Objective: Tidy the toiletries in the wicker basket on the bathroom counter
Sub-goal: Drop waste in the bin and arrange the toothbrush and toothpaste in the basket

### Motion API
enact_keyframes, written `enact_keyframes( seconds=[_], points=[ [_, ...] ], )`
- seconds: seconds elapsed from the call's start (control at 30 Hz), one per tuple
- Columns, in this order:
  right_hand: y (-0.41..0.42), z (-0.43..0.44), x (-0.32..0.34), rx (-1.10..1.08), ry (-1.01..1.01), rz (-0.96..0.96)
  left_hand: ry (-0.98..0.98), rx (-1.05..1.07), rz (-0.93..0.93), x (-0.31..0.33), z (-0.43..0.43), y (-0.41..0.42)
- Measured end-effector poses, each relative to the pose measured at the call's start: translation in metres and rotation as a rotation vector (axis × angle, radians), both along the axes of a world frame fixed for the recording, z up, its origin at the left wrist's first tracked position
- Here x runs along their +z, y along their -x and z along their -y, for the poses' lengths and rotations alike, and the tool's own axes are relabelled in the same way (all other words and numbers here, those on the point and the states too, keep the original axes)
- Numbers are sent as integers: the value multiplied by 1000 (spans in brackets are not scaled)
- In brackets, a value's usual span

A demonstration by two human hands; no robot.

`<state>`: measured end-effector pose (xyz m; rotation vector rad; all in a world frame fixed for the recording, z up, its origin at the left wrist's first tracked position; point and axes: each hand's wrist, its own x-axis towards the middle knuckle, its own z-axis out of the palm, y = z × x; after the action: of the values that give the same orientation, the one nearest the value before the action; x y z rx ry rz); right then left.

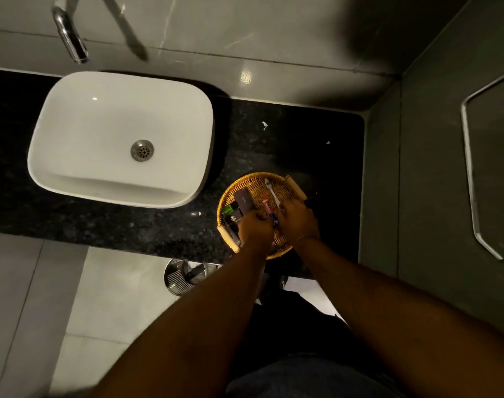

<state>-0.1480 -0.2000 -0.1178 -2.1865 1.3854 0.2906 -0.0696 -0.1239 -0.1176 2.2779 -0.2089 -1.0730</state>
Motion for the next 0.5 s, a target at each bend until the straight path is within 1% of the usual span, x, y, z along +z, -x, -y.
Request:
enact_keyframes(
  seconds=[0.3, 0.5],
  points=[
    [-1, 0, 1, -24, -49, -23, -8, -7, -12, 4, 0, -2],
    [0, -3, 4, -29, 3, 9, 19, -40, 27, 13, -5, -3]
  ],
)
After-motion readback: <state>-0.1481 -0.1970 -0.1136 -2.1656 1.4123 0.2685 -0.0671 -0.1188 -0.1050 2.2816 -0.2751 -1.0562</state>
